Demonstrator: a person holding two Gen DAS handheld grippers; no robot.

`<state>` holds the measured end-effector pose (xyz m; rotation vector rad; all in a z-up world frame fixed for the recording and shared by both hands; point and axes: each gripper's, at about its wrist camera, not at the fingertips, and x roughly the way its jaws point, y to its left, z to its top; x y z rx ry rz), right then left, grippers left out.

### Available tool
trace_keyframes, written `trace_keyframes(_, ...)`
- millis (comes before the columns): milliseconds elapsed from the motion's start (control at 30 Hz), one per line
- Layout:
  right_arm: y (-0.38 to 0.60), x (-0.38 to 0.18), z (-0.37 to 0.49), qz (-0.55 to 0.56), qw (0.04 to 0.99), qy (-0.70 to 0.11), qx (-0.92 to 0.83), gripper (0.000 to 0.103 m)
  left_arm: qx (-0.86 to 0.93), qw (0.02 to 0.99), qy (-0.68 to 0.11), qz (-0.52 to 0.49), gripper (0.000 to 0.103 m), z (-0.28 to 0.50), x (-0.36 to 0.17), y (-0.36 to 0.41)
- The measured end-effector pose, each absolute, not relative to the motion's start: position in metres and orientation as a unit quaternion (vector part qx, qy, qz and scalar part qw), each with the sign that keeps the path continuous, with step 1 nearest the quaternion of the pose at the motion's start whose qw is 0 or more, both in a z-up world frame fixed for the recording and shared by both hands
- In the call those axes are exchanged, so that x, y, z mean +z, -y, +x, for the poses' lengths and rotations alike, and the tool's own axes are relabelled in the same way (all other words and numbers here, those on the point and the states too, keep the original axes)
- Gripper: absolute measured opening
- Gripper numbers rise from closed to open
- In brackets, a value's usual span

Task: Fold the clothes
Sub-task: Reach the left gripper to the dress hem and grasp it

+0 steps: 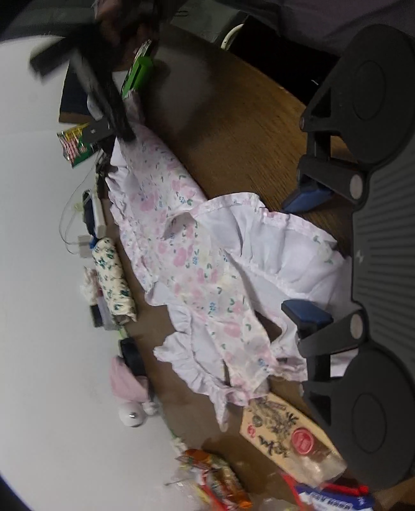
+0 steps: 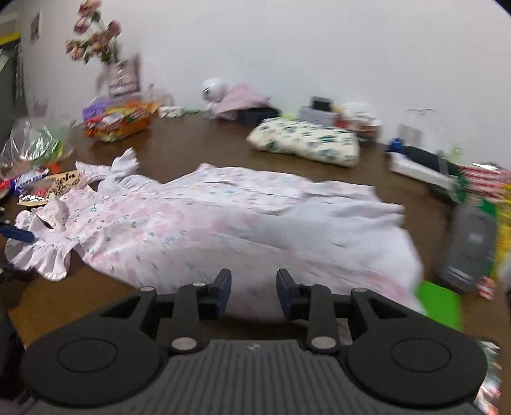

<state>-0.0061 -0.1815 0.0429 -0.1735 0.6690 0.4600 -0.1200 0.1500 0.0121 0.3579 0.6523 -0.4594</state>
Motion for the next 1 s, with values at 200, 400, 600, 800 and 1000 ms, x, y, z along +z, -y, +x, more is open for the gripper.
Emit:
trace_keyframes(200,0.145,0.022,0.028,-0.084,0.898,-0.372,0.219,0.022,-0.244,0.9,-0.312,0.182,0.003,-0.111,0.016,-0.167)
trace_keyframes(400,0.154,0.016,0.009,-0.092,0.892,-0.38,0.227,0.019,-0.235,0.912,-0.268,0.205,0.001,-0.092,0.052,-0.195)
trace_keyframes(600,0.159,0.017,-0.006,-0.1,0.889,-0.381,0.233,0.019,-0.179,0.909,-0.329,0.184,0.016,-0.035,0.04,-0.205)
trace_keyframes(800,0.162,0.018,-0.011,-0.104,0.888,-0.378,0.242,0.02,-0.08,0.942,-0.291,0.151,0.047,-0.069,0.056,-0.188)
trace_keyframes(1000,0.178,0.05,-0.001,-0.072,0.907,-0.341,0.238,0.019,-0.113,0.96,-0.253,0.042,0.062,-0.085,0.077,-0.132)
